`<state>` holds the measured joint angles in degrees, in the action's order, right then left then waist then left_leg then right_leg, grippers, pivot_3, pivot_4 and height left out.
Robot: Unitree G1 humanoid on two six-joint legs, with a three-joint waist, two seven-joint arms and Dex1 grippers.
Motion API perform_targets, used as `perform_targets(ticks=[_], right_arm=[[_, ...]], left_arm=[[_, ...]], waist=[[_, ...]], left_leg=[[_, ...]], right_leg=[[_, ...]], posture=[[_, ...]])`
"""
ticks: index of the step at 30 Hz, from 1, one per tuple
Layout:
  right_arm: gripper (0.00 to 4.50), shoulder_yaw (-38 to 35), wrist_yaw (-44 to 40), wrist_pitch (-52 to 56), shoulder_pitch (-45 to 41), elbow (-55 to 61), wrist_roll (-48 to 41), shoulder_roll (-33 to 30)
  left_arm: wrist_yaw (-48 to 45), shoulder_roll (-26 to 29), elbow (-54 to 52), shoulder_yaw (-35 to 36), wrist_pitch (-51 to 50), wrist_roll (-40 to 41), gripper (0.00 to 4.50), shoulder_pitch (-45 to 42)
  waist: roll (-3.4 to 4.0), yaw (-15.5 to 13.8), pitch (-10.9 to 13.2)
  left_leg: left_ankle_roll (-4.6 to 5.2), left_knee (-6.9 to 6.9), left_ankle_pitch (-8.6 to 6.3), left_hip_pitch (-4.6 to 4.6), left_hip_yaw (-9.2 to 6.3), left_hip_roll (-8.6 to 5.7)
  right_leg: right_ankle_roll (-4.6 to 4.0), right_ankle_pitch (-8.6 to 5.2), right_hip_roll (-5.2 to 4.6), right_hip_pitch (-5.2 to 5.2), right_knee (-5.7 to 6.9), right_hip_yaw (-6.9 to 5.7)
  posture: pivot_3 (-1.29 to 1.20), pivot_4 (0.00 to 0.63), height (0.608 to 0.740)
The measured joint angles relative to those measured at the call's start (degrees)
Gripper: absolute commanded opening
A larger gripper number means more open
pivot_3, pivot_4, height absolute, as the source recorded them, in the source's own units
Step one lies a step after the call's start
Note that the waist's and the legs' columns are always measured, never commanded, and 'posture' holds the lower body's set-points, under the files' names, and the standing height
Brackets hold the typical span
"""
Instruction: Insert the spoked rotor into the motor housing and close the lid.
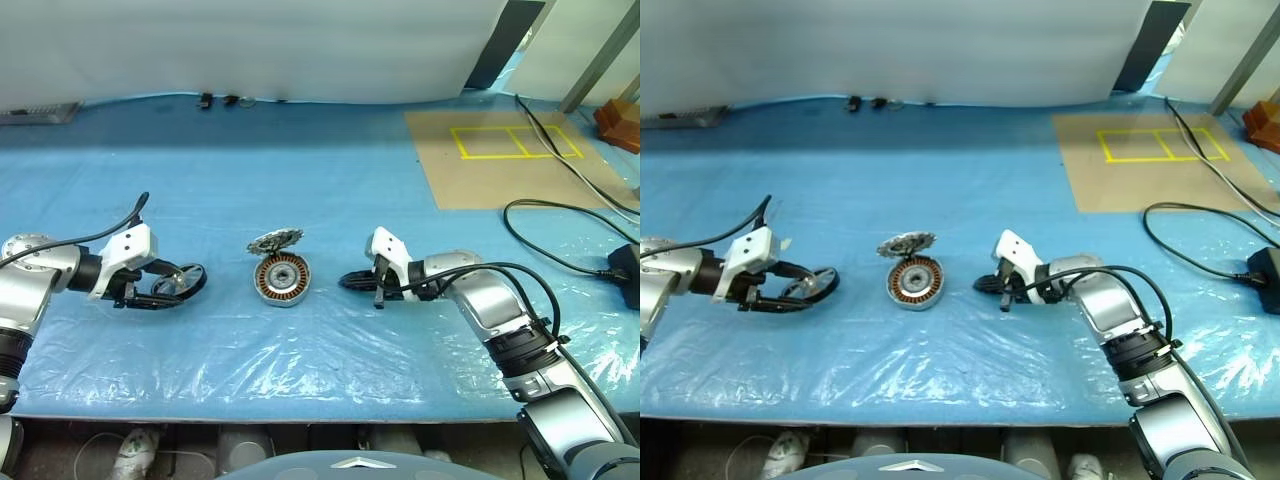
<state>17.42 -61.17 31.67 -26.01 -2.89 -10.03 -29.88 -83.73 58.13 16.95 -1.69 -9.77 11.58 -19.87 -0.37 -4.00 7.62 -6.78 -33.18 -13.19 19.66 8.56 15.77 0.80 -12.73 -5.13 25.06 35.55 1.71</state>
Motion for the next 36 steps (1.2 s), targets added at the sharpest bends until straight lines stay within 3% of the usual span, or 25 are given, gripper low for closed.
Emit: perform_targets(ticks=[4, 19, 34, 36], right_arm=[[0.00, 0.94, 0.00, -0.60, -0.37, -1.25, 0.59, 0.25], [0.00, 1.30, 0.00, -1.24, -0.66, -1.59, 0.93, 0.28], [0.00, 1.33, 0.19, -1.70, -0.22, -1.75, 1.10, 0.19], [0.00, 1.33, 0.24, -1.74, -0.18, -1.75, 1.09, 0.19]], left_arm=[[1.36, 0.30, 0.12, -0.26, 2.58, -2.36, 4.48, 0.08], [2.16, -0.71, -0.20, 0.00, 1.28, -1.18, 4.48, -4.07], [2.91, -1.00, 2.66, -3.85, -0.08, -5.29, 4.48, -3.91], [3.01, -1.02, 2.66, -3.86, -0.07, -5.35, 4.10, -3.92]], waist=[[0.00, 0.03, 0.00], [-0.01, -0.05, 0.01], [-0.01, 0.03, 0.01], [-0.02, 0.03, 0.01]], left_leg=[[0.00, 0.00, 0.00, 0.00, 0.00, 0.00], [0.00, -0.01, 0.00, 0.01, 0.00, 0.00], [0.00, 0.02, 0.00, 0.03, 0.00, 0.00], [0.00, 0.02, 0.00, 0.03, 0.00, 0.00]], right_leg=[[0.00, 0.00, 0.00, 0.00, 0.00, 0.00], [0.03, 0.02, 0.00, 0.00, 0.01, 0.00], [0.17, 0.10, 0.00, 0.01, 0.00, -0.01], [0.17, 0.10, 0.00, 0.01, 0.00, -0.01]], posture=[[0.00, 0.150, 0.740], [0.00, 0.150, 0.740], [0.00, 0.150, 0.740], [0.00, 0.150, 0.740]])
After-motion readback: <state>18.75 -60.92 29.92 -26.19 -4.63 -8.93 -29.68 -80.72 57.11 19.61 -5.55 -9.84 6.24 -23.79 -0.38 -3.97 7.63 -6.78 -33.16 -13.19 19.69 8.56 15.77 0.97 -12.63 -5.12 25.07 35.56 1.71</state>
